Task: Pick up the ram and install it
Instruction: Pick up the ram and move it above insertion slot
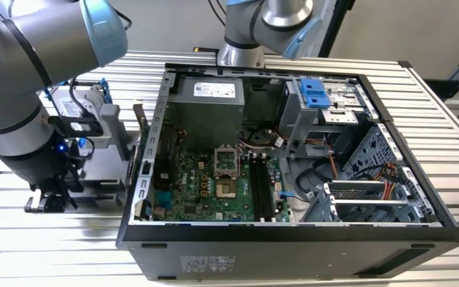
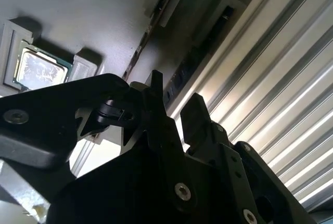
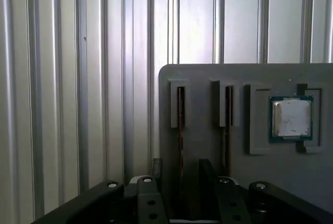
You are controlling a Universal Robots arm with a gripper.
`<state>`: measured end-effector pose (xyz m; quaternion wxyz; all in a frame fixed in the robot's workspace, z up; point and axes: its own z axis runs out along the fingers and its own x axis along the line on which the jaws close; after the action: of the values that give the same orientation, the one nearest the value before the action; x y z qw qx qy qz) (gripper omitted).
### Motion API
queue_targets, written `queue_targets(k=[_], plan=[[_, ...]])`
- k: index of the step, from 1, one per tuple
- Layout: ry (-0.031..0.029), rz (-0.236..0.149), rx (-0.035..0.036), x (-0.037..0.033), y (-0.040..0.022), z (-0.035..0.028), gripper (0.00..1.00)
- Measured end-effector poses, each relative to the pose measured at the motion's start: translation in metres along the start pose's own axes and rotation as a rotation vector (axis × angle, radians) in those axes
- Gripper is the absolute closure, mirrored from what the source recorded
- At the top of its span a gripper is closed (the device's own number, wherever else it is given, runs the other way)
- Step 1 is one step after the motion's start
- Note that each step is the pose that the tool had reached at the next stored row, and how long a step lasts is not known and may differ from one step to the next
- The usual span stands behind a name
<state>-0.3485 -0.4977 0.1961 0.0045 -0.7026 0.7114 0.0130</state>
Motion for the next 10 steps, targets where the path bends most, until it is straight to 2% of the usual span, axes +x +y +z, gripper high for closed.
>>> queue_targets(k=[10], plan=[[-0.0001, 0.002, 0.0001, 0.0000, 0.0000, 0.0016, 0.00]])
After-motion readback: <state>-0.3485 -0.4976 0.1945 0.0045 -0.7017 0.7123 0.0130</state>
